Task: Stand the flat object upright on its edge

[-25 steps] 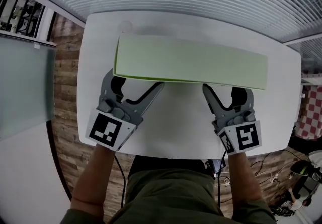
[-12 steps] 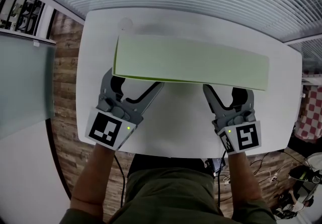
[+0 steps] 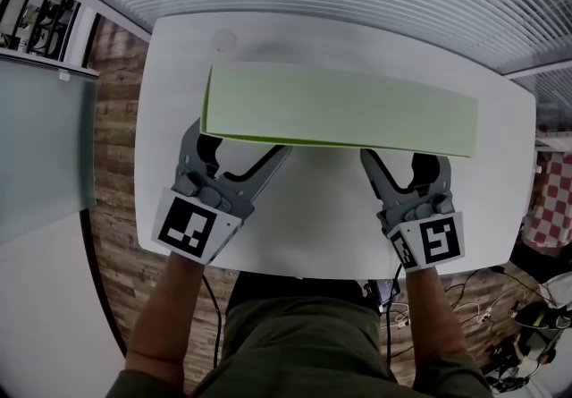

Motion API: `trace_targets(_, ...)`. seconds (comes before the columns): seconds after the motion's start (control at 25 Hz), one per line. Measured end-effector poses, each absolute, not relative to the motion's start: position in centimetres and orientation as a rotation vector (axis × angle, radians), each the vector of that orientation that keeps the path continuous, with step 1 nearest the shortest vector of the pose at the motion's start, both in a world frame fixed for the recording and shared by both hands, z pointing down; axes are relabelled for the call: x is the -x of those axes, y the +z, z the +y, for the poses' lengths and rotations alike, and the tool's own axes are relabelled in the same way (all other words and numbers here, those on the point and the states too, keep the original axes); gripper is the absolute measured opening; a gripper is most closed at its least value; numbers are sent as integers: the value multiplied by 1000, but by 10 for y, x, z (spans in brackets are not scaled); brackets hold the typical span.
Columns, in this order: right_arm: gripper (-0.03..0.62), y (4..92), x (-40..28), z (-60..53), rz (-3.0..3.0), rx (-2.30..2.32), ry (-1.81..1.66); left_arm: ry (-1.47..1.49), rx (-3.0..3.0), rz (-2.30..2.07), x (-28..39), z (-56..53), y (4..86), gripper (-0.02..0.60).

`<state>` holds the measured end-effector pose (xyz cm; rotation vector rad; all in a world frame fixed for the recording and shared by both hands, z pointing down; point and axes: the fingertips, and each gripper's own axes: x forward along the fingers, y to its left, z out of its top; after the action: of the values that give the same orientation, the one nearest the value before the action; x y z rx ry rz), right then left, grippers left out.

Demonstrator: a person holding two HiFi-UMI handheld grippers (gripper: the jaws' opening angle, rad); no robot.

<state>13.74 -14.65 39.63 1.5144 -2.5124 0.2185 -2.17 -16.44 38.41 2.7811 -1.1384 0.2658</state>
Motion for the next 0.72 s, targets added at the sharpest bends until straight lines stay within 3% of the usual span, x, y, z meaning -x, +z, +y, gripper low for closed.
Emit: trace_targets(0.72, 345, 396, -137, -145, -2537, -1493, 229, 273, -2793, -1123, 22, -161, 383, 334)
